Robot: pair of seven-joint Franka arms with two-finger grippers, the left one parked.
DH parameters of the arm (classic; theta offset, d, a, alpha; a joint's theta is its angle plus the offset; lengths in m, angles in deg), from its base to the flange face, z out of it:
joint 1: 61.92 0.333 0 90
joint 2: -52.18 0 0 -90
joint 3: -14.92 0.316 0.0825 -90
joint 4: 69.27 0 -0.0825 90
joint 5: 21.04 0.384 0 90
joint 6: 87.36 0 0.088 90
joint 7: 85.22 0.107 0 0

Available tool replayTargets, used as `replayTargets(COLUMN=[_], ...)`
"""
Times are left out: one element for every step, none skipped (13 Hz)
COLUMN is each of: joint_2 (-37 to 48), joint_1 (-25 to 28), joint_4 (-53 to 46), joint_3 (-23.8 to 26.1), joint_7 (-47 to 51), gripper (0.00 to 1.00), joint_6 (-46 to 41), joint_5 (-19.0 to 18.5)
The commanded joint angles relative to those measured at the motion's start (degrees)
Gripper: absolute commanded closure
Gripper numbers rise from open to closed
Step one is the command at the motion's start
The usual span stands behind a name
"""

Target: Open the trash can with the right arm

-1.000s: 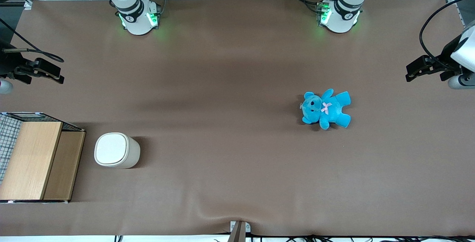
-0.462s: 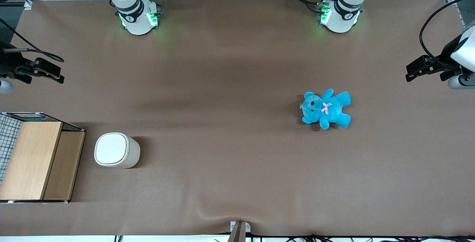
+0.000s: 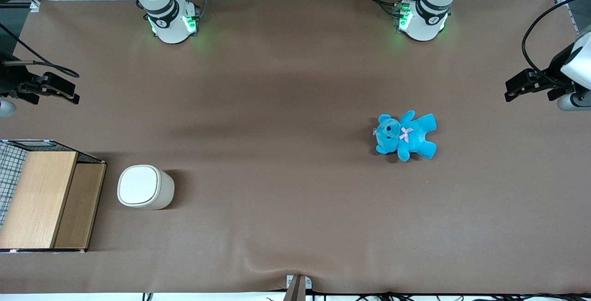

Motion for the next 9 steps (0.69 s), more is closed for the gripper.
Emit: replayTargets(joint_2=[-4.9, -6.8, -8.9, -10.8, -12.5, -14.0, -15.4, -16.4, -17.7], joint_1=[-0.1, -0.3, -0.4, -0.5, -0.5, -0.4, -0.4, -0.4, -0.1], joint_4=[-1.9, -2.7, -2.9, -3.5, -3.7, -4.2, -4.4, -4.3, -4.3], joint_3=[0.1, 0.1, 0.1, 0.1, 0.1, 0.1, 0.1, 0.1, 0.1], joint_7=[0.3, 0.4, 0.4, 0.4, 0.2, -0.5, -1.8, -2.3, -2.3], gripper=[0.00, 0.00, 0.00, 0.00, 0.18, 0.51, 0.82, 1.00, 1.00], joint_6=[3.2, 5.0, 6.5, 8.0, 8.8, 9.3, 10.2, 11.7, 13.5], joint_5=[-0.3, -0.3, 0.0, 0.0, 0.0, -0.1, -0.1, 0.0, -0.1])
